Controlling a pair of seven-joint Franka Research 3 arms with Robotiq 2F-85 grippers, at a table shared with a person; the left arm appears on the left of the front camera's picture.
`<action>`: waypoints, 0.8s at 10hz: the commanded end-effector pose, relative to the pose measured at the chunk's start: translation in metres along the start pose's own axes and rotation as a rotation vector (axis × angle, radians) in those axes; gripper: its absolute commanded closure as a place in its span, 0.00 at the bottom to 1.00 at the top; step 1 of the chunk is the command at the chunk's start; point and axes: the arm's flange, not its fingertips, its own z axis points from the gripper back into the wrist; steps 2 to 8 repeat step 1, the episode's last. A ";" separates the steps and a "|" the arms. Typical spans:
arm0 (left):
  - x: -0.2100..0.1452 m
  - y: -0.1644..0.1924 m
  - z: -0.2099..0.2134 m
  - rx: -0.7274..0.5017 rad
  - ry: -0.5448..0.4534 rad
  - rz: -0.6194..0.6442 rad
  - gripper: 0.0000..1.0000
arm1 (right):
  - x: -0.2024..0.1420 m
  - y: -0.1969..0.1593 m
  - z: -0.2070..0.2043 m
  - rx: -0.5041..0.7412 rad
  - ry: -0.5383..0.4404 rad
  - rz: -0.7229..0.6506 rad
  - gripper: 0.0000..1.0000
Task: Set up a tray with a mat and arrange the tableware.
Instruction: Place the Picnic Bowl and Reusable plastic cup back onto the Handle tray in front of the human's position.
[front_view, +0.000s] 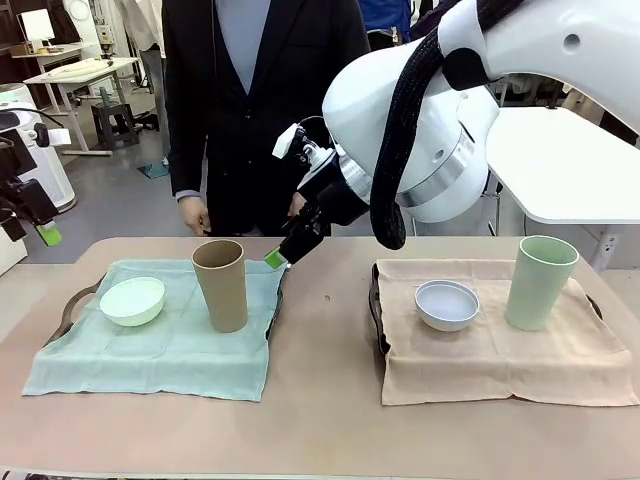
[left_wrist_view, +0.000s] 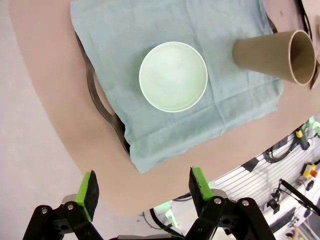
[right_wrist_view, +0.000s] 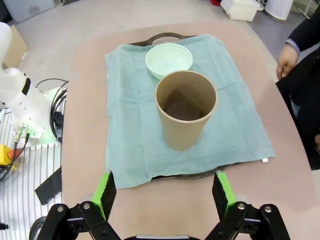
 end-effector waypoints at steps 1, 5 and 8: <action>0.000 -0.002 0.003 0.008 -0.008 0.010 0.07 | -0.002 0.001 -0.001 0.004 -0.030 0.006 0.00; 0.000 -0.002 0.003 0.008 -0.008 0.010 0.07 | -0.002 0.001 -0.001 0.004 -0.030 0.006 0.00; 0.000 -0.002 0.003 0.008 -0.008 0.010 0.07 | -0.002 0.001 -0.001 0.004 -0.030 0.006 0.00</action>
